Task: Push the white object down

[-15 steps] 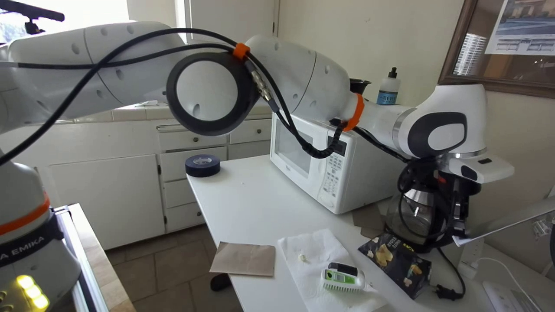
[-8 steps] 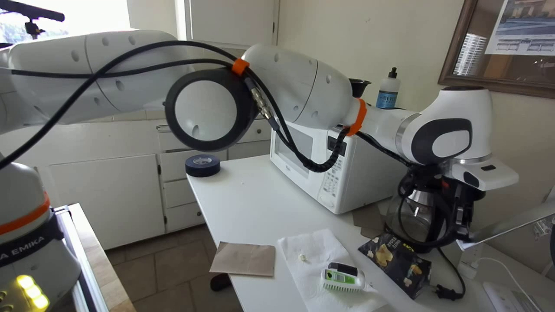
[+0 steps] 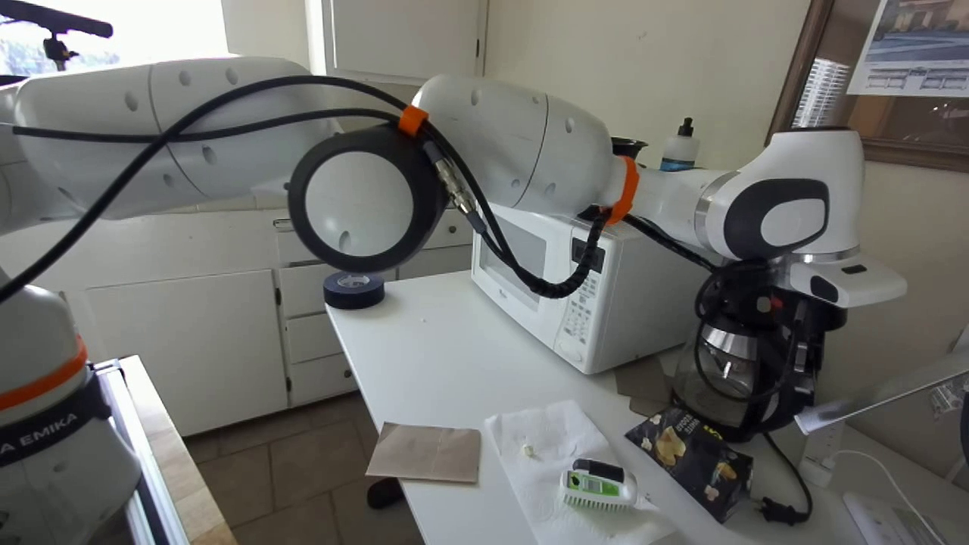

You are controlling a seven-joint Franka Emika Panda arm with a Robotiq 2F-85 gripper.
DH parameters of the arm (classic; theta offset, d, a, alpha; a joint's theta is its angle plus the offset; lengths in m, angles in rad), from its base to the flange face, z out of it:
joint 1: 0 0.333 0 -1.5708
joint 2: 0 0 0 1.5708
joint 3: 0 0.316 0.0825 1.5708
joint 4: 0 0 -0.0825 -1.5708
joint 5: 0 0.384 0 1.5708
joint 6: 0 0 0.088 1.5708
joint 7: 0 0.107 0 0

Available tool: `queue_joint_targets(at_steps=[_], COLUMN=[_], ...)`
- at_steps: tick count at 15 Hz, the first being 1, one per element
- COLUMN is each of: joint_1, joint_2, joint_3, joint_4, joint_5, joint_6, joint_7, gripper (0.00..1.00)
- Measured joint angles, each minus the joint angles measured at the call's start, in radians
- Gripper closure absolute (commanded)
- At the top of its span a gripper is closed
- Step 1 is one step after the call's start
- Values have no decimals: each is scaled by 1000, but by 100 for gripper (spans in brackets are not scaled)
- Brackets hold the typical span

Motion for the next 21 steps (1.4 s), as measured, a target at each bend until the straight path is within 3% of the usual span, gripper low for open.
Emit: queue_joint_targets(at_steps=[2, 11, 19, 21], joint_1=[0, -17, -46, -55], joint_2=[-32, -152, -224, -229], joint_3=[2, 80, 107, 107], joint_4=[-2, -9, -9, -9], joint_5=[-19, -31, -41, -45], joint_6=[-38, -289, -459, -471], joint_7=[-9, -458, -913, -975], gripper=[68, 1, 0, 0])
